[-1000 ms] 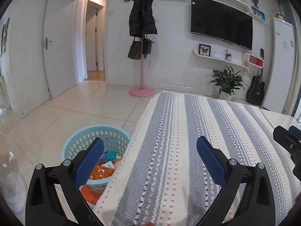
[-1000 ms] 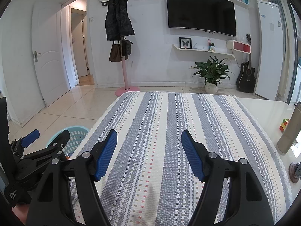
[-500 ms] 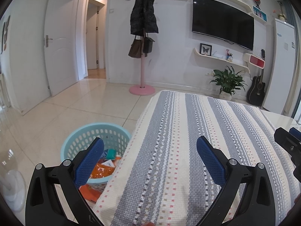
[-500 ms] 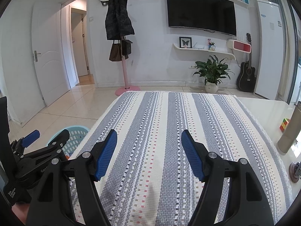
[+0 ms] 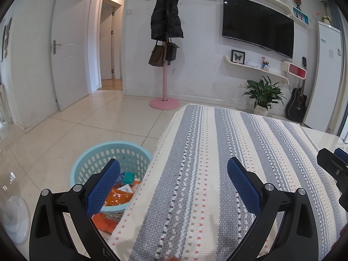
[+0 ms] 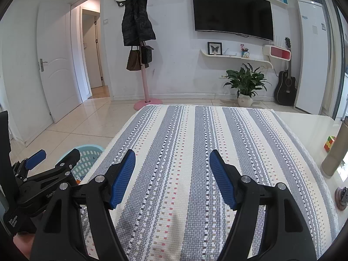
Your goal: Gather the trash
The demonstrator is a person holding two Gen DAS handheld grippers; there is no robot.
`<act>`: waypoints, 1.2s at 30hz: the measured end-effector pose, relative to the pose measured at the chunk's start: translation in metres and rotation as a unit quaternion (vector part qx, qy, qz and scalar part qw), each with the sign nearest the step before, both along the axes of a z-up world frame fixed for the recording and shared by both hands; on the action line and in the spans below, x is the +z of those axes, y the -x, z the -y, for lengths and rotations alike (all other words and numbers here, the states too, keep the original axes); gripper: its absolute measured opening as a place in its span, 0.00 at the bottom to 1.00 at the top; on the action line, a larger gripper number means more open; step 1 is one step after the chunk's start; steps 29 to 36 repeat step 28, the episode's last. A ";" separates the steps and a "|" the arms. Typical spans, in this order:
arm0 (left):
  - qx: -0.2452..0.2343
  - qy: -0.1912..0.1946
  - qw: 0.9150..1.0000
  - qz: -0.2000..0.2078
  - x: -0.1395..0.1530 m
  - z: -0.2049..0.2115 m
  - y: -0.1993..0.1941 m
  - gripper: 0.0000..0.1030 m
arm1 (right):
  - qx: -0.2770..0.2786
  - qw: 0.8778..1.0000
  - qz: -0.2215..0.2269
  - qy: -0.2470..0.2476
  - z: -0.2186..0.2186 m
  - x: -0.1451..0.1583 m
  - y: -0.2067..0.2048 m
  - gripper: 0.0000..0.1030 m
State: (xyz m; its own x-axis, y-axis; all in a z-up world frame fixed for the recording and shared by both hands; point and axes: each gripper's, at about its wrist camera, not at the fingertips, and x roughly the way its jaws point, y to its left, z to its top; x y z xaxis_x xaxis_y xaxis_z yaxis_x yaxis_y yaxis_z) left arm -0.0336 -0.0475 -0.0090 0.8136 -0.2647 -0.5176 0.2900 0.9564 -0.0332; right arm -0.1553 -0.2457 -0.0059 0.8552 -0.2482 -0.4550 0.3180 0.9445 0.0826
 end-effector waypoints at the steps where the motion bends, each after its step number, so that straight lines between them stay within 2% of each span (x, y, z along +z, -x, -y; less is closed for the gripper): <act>1: 0.000 0.000 1.000 0.000 0.000 0.000 0.000 0.93 | 0.000 1.000 0.000 0.000 0.000 0.000 0.000 0.65; 18: 0.008 -0.006 1.000 0.010 0.000 -0.003 -0.003 0.93 | -0.013 1.000 0.003 0.010 0.002 0.001 0.005 0.65; 24: 0.000 0.006 1.000 -0.019 -0.005 -0.005 -0.010 0.93 | -0.014 1.000 0.003 0.005 0.004 0.001 0.006 0.65; 36: 0.000 0.009 1.000 -0.015 -0.004 -0.007 -0.011 0.93 | -0.011 1.000 0.001 0.007 0.003 0.000 0.005 0.65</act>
